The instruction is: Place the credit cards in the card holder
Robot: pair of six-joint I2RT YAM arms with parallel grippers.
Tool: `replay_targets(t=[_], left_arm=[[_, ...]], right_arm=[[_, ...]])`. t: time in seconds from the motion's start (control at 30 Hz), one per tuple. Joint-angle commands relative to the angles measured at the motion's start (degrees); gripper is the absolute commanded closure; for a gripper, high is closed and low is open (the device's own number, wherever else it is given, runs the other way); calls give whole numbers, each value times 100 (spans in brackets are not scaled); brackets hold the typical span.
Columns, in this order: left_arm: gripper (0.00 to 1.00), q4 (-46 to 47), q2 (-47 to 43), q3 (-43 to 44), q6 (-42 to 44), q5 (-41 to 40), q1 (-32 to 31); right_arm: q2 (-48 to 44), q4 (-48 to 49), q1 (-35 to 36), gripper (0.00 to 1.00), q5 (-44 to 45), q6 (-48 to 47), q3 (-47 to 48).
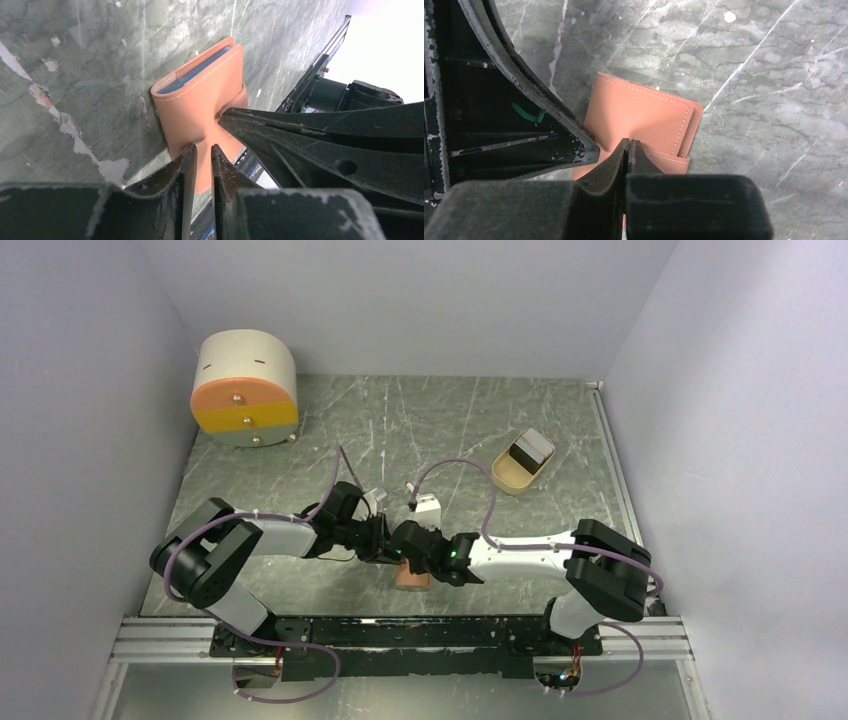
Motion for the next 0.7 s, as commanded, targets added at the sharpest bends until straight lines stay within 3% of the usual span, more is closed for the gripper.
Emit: replay_targets(t=[0.0,0.23,0.67], left_arm=[[77,-41,132,-118,78,-106,-31],[76,-30,121,-187,46,-142,-34],[77,139,200,-337,-41,-105,-34]], right_arm=[[213,-165,339,100,311,452,-264],[373,-260,774,100,1019,1089,-511],[470,830,1145,100,1457,1728,-1556]])
